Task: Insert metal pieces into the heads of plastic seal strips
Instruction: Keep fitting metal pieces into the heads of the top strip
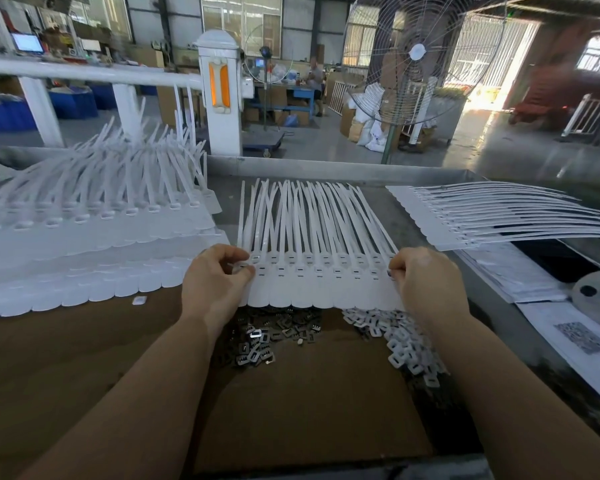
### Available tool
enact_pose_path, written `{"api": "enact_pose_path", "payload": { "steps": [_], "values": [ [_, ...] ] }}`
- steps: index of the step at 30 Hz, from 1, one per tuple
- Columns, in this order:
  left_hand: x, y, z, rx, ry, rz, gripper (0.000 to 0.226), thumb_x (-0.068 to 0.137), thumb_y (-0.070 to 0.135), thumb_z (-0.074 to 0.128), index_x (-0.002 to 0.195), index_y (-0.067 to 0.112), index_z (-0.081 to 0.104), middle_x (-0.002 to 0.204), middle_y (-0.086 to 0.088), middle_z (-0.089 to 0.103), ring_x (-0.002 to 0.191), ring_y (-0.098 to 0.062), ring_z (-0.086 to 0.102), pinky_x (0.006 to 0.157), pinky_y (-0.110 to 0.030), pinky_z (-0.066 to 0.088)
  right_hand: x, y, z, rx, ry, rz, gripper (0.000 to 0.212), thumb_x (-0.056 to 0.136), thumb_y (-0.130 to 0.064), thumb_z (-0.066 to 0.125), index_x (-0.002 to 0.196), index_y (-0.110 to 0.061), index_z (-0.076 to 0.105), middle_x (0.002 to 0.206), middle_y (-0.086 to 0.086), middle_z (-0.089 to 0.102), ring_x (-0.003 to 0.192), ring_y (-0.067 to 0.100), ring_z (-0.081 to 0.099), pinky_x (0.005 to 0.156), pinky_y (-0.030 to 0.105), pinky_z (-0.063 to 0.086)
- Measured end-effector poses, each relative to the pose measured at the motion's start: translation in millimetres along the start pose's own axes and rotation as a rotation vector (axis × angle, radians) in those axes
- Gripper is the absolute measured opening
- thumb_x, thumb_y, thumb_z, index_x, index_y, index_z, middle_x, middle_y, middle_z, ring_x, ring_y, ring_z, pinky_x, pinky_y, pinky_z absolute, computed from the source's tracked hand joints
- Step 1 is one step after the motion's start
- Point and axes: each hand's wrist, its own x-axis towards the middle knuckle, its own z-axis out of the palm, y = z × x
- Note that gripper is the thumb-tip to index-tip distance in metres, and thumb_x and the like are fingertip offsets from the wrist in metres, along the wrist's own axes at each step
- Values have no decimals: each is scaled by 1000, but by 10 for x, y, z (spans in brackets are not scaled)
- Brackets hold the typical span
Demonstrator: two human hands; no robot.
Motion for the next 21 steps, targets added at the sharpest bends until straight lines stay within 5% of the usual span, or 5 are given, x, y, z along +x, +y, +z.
{"api": "enact_pose_path", "payload": {
  "steps": [12,21],
  "values": [
    [2,0,-5,0,2,11,15,81,17,72,87,26,63,82,8,59,82,-9,53,75,-25,39,-133,-33,0,-65,-47,-37,25,89,1,51,106,-12,64,103,3,55,93,15,49,69,19,31],
    [9,-6,-3,9,7,14,13,81,18,72,88,25,63,80,11,57,76,-3,50,73,-24,37,-286,-41,-158,114,-47,-34,22,93,-14,51,109,-15,67,107,2,59,102,19,53,85,30,43]
  ]
}}
